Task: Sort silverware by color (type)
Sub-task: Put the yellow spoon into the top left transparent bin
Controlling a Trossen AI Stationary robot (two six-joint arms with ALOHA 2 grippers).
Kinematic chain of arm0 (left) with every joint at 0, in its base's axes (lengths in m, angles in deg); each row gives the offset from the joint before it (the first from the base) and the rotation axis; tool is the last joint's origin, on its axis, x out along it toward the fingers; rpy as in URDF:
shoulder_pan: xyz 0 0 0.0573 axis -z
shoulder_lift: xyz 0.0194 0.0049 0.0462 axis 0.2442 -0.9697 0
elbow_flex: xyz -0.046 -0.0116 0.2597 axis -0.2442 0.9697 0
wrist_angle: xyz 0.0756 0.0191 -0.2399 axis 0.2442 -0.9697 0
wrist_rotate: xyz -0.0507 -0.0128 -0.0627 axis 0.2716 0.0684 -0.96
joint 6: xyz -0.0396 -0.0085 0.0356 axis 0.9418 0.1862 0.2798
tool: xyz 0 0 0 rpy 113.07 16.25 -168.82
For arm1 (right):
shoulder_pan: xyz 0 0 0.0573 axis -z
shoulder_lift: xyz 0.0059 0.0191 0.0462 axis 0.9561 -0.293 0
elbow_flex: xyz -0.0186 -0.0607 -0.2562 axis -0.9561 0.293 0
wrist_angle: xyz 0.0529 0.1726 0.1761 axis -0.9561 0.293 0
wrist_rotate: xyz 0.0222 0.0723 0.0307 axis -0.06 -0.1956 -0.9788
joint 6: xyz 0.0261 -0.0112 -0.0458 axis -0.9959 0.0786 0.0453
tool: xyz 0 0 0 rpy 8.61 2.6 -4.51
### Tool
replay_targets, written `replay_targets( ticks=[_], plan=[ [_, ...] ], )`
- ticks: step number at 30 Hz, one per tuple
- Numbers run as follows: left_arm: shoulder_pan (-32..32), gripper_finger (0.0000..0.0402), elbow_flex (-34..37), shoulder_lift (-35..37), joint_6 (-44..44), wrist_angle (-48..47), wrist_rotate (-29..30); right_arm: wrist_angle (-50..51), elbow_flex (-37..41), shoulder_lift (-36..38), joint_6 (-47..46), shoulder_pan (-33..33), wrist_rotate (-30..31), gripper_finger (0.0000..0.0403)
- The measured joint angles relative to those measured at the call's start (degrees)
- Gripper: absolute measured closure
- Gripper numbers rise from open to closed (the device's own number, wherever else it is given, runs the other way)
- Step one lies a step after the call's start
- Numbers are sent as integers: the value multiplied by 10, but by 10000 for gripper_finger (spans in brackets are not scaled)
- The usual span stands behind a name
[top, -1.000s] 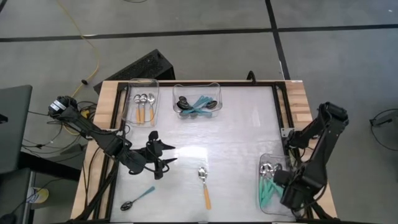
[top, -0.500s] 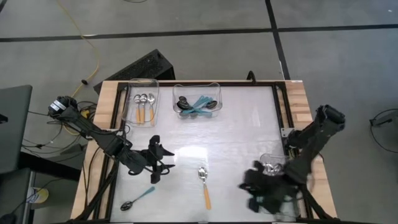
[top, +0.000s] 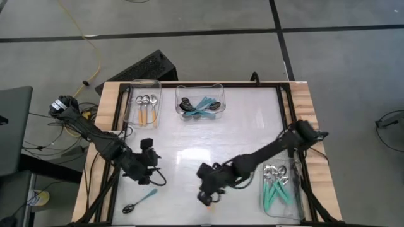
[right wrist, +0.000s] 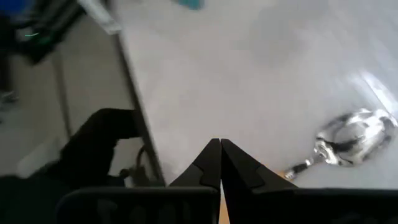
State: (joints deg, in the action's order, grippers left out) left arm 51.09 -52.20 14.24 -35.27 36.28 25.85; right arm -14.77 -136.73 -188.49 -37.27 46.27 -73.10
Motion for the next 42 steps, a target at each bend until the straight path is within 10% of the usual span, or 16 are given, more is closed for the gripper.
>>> replay_targets(
  ticks=[9,25,36,42],
  plan=[
    [76,201,0,37,-3,-25,111,326,-251,-169,-126,14,-16,366],
    [151,201,0,37,18,-26,87,368,-292,-239,-175,7,-14,156],
    [152,201,0,37,24,-23,87,336,-294,-280,-216,-13,-11,174],
    [152,201,0,37,31,-23,89,364,-295,-293,-223,-15,15,272]
  ],
)
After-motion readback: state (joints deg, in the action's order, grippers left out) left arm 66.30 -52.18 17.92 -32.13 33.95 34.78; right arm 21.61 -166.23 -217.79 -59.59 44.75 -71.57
